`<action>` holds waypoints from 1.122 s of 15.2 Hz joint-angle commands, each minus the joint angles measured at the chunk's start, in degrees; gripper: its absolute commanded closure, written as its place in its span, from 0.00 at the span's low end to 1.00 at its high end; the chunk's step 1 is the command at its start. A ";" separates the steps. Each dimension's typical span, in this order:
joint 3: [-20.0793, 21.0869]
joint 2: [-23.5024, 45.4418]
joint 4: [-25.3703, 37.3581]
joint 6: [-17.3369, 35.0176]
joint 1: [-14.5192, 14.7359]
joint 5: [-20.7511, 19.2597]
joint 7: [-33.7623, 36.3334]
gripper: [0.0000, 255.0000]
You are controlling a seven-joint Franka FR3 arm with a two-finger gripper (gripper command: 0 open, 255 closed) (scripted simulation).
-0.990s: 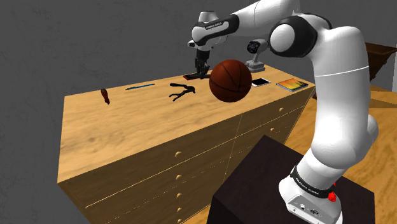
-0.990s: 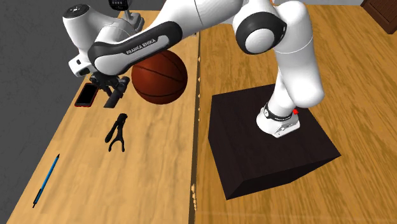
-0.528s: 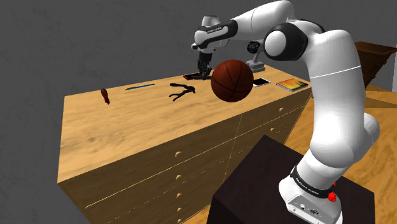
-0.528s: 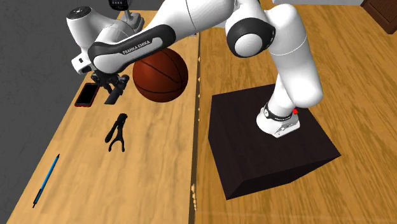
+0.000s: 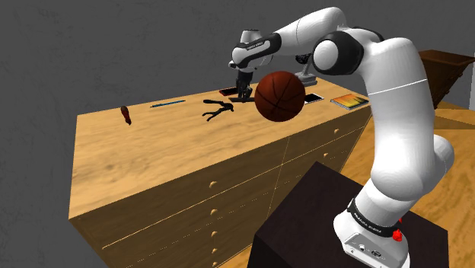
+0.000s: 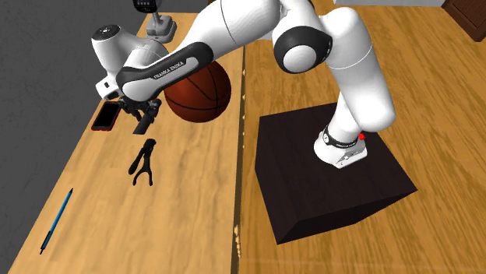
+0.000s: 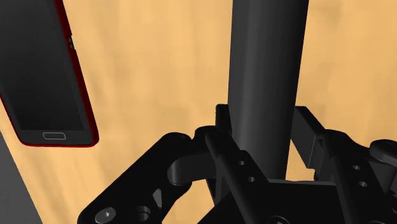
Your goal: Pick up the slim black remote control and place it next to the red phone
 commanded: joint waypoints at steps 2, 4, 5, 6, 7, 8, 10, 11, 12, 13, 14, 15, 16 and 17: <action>0.02 0.71 -0.98 1.74 0.00 0.04 -0.02 1.00; 0.03 0.73 -0.96 1.73 0.00 0.04 -0.02 1.00; 0.03 0.73 -0.96 1.73 0.00 0.04 -0.02 1.00; 0.03 0.73 -0.96 1.73 0.00 0.03 -0.02 1.00; 0.03 0.73 -0.96 1.73 0.00 0.03 -0.02 1.00; 0.03 0.73 -0.96 1.73 0.00 0.03 -0.02 1.00; 0.03 0.73 -0.94 1.72 0.00 0.03 -0.02 0.00; 0.03 0.72 -0.96 1.72 0.00 0.03 -0.02 0.00; 0.03 0.72 -0.95 1.72 0.00 0.03 -0.02 0.00; 0.03 0.73 -0.95 1.72 0.00 0.03 -0.02 0.00; 0.03 0.73 -0.95 1.72 0.00 0.03 -0.02 0.00; 0.03 0.73 -0.95 1.72 0.00 0.03 -0.02 0.00; 0.01 -0.24 -0.60 0.40 0.01 0.00 0.00 0.00; -0.02 -1.14 -0.13 -0.96 0.01 -0.03 0.01 0.00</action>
